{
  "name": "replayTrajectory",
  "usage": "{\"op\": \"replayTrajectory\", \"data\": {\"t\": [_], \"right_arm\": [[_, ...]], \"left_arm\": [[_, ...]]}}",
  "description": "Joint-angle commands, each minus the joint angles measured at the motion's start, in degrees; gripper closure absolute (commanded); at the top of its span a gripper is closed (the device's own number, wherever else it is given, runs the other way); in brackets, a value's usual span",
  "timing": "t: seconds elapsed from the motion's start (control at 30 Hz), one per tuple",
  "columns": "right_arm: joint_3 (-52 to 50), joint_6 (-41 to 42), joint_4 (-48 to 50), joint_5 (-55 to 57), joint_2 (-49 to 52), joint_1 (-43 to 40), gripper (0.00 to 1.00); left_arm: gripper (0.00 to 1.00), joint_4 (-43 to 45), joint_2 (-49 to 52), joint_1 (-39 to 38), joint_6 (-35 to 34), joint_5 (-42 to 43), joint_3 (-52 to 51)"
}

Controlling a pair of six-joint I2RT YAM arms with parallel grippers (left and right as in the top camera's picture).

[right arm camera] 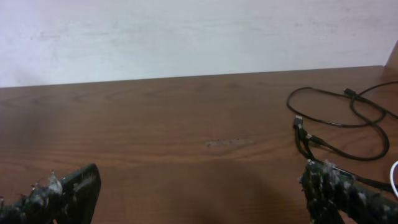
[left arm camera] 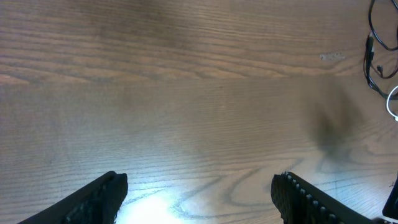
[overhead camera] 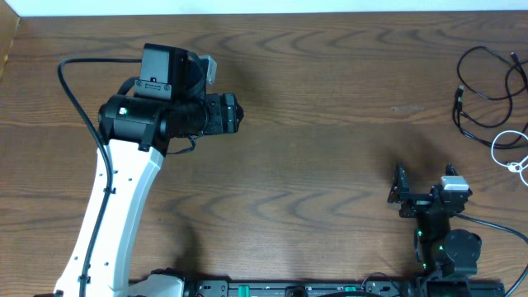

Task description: Untangle cables

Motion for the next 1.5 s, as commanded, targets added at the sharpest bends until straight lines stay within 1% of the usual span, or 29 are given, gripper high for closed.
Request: {"op": "replayTrajectory", "data": {"t": [0.0,0.4,0.47,0.6,0.67,0.7,0.77,0.8,1.0,1.03,1.2,1.23,1.37,1.47], "right_arm": [[-0.13,0.52,-0.20,-0.15,-0.26,0.68,0.01],[-0.13,0.52,-0.20,-0.15,-0.26,0.68,0.01],[-0.13,0.52,-0.20,-0.15,-0.26,0.68,0.01],[-0.13,0.52,-0.20,-0.15,-0.26,0.68,0.01],[-0.13,0.52,-0.20,-0.15,-0.26,0.68,0.01],[-0.13,0.52,-0.20,-0.15,-0.26,0.68,0.01],[-0.13,0.52,-0.20,-0.15,-0.26,0.68,0.01],[-0.13,0.52,-0.20,-0.15,-0.26,0.68,0.01],[-0.13,0.52,-0.20,-0.15,-0.26,0.68,0.01],[-0.13,0.52,-0.20,-0.15,-0.26,0.68,0.01],[-0.13,0.52,-0.20,-0.15,-0.26,0.68,0.01],[-0.13,0.52,-0.20,-0.15,-0.26,0.68,0.01],[-0.13,0.52,-0.20,-0.15,-0.26,0.68,0.01],[-0.13,0.52,-0.20,-0.15,-0.26,0.68,0.01]], "left_arm": [[0.20,0.00,0.11,0.24,0.33,-0.57,0.39],[0.21,0.02,0.13,0.24,0.31,-0.55,0.39],[0.21,1.60,-0.28,0.24,0.15,-0.61,0.39],[0.20,8.46,-6.49,0.24,1.55,-10.08,-0.39],[0.20,13.73,-11.89,0.31,7.21,-10.40,-3.19],[0.20,15.82,-14.03,0.31,8.94,-10.43,-4.70],[0.20,23.61,-22.73,1.44,14.12,-10.43,-12.07],[0.20,25.46,-25.75,2.27,14.67,-10.40,-14.80],[0.20,38.16,-44.98,8.48,14.99,-10.43,-36.26],[0.20,41.66,-49.46,9.64,15.02,-10.43,-41.38],[0.20,52.19,-62.14,12.39,14.99,-10.45,-56.30],[0.20,55.04,-67.04,12.87,14.99,-10.64,-61.92],[0.20,56.96,-74.75,12.94,14.97,-10.84,-71.43],[0.20,57.13,-78.58,12.94,14.99,-10.88,-76.11]]}}
